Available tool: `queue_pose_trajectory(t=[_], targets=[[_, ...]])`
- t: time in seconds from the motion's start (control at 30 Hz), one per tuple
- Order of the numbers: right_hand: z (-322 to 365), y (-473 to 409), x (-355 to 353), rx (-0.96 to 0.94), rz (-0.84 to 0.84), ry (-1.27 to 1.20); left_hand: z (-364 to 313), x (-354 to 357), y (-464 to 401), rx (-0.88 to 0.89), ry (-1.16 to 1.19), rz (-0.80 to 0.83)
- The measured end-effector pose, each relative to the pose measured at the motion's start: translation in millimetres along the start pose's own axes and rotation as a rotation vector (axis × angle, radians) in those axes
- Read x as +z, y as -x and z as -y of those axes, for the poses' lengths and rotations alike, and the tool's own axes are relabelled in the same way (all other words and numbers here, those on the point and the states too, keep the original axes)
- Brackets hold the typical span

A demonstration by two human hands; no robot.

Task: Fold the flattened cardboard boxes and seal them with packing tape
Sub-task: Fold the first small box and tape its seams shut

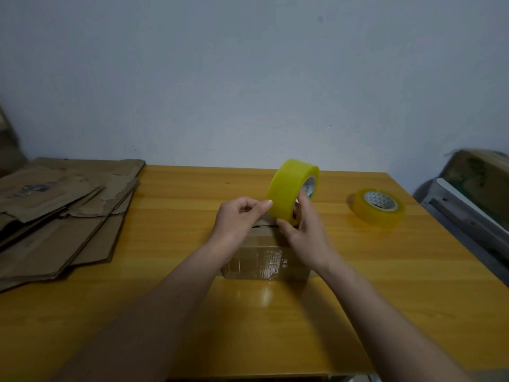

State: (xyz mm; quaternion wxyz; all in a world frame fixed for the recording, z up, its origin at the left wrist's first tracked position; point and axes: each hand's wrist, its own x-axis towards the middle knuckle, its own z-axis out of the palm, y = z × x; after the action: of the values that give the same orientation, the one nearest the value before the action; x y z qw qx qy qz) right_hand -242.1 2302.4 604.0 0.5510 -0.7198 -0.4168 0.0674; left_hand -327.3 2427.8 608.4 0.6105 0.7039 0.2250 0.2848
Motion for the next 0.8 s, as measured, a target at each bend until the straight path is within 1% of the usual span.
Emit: queue_pose_trajectory(t=[0.13,0.3,0.47,0.6,0.7,0.8], targets=[[-2,0,5,-0.022,-0.038,0.073,0,-4,-3,-0.057,0.002,0.073],[-4,-2,11,-0.063,-0.087,0.193,-8,-6,-10,-0.166,0.108,0.105],[-9,-3,16,-0.053,-0.114,0.267,-14,-4,-13,-0.259,0.179,0.102],[-10,-4,18,-0.028,-0.121,0.318,-17,-5,-17,-0.299,0.201,0.087],[-11,-4,19,-0.025,-0.125,0.353,-22,-7,-19,-0.32,0.189,0.095],[-10,-3,20,-0.04,-0.133,0.372,-29,-6,-22,-0.327,0.077,0.074]])
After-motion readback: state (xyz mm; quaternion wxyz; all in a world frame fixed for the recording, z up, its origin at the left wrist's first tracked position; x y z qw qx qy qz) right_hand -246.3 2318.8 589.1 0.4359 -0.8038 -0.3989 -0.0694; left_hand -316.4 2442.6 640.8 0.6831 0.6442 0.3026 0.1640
